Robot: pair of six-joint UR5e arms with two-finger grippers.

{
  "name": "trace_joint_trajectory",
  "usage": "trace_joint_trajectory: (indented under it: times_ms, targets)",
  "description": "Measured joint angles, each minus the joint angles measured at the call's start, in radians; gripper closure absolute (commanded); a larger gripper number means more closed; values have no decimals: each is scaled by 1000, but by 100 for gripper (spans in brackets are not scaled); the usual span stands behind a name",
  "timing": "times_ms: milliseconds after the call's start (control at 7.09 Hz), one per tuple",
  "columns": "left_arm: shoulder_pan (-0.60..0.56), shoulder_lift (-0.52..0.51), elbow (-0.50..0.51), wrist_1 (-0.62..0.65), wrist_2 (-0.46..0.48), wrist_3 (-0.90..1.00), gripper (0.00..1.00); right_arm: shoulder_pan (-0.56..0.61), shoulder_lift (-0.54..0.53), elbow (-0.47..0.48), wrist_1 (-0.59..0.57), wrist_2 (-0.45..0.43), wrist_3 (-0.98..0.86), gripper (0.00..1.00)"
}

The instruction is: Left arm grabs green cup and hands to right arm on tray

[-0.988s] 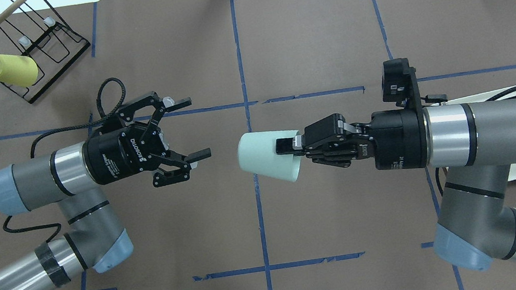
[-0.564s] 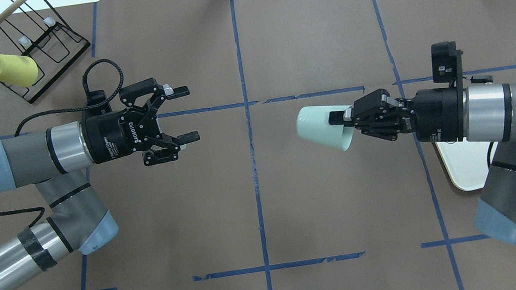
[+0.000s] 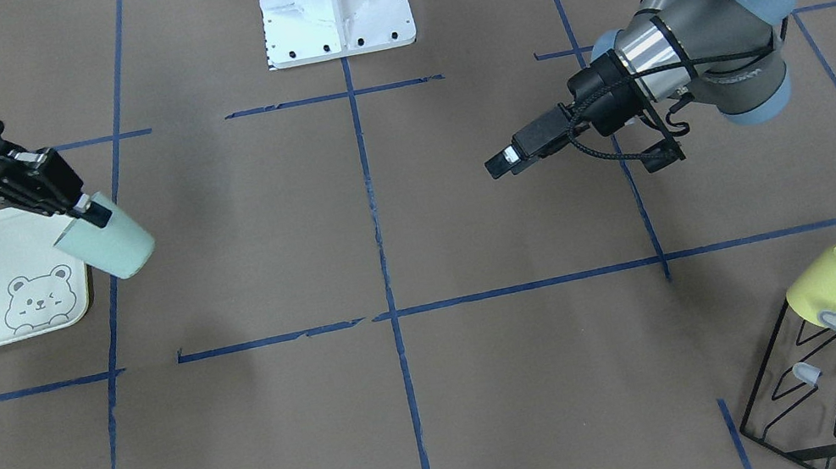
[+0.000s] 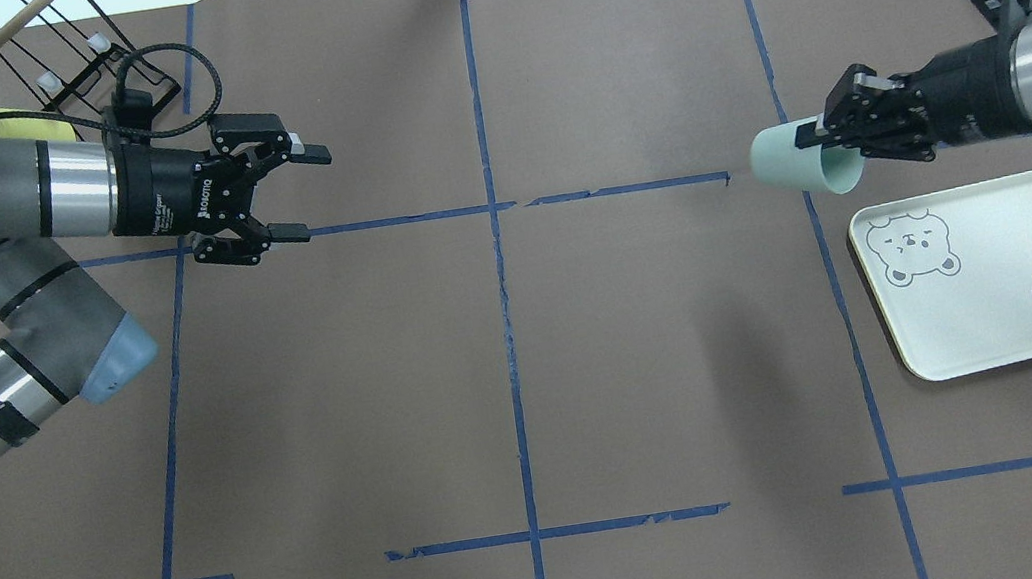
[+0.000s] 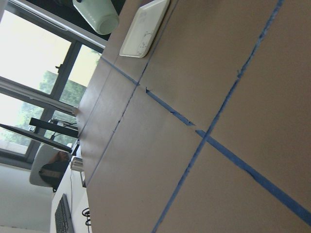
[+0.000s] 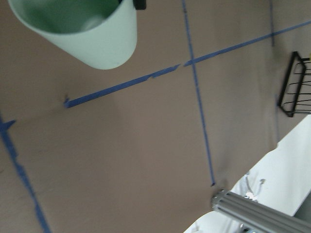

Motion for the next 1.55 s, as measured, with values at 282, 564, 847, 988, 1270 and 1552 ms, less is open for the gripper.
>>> trace_joint_trajectory:
  times_ms: [282,564,847,988,1270,1552]
  targets:
    - [-58,18,-2,151,-101,212,0,97,-27,25,-279,62,-281,100]
    - [-100,87,-1,210,-135,383,0,124,-114,41,-461,64,-608,100]
    - [-123,116,-1,293,-139,508,0,96,-180,47,-630,37,-858,99]
    - [-129,119,-1,316,-140,527,0,69,-189,53,-694,13,-914,98]
    - [-133,119,-2,328,-140,536,0,9,-192,46,-732,-41,-944,97]
    - [-137,119,-3,329,-140,537,0,-49,-181,18,-729,-58,-946,97]
